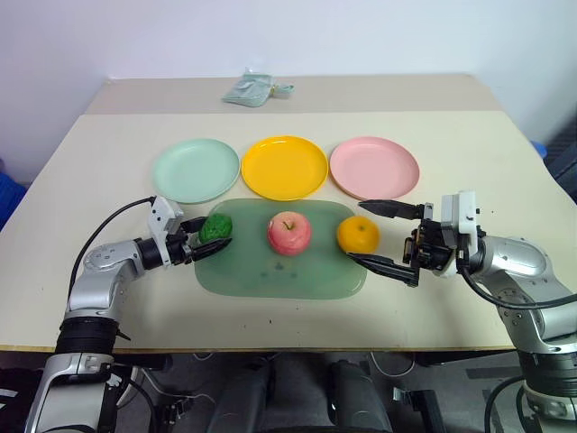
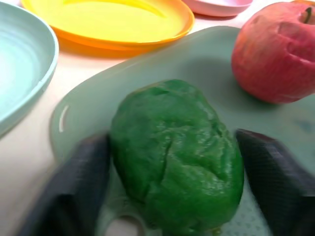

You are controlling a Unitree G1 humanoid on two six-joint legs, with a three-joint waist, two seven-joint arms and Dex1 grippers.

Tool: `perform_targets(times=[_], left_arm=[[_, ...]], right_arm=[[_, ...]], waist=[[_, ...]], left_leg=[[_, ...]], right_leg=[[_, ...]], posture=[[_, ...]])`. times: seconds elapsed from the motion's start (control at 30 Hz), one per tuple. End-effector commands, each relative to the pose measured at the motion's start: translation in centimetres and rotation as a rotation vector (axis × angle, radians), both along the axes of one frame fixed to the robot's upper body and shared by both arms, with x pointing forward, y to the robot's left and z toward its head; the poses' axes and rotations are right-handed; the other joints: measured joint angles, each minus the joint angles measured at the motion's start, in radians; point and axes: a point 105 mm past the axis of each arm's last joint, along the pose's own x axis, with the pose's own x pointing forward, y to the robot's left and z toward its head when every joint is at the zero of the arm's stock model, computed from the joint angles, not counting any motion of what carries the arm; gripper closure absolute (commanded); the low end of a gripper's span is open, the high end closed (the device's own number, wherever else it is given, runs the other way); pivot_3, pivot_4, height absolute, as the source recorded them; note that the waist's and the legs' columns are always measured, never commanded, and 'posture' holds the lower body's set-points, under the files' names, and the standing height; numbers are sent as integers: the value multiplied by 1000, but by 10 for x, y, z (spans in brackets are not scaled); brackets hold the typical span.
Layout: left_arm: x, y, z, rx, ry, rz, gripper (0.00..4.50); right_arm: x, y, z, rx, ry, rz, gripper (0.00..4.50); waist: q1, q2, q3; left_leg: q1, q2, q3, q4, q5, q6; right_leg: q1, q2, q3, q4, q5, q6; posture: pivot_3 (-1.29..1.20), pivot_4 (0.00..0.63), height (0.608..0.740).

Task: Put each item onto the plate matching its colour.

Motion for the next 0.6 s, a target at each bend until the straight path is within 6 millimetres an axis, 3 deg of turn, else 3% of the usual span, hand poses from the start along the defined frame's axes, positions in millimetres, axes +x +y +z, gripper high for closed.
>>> perform_targets(times=[0.03,0.17,0.3,0.6], left_arm=[[3,-1,12,-3,-56,-5,2113],[8,2,23,-34,-100,25,2113],[19,10,49,-92,-188,108,2113],[73,70,86,-118,-313,618,2113]], right_arm=[[-5,2,9,5,-44,14,0],[-5,1,9,5,-44,12,0],[-3,2,9,7,-43,14,0],[10,4,22,56,-78,-30,0]], waist=[[0,0,0],[0,0,0],[0,0,0],[-1,-1,0]], left_leg=[[0,0,0,0,0,0],[0,0,0,0,0,0],[0,0,0,0,0,0],[0,0,1,2,0,0]], right_leg=[[0,0,0,0,0,0],[0,0,0,0,0,0],[0,0,0,0,0,0],[1,1,0,0,3,5]], posture=[[0,150,740],[0,150,740],[0,150,740],[0,150,740]])
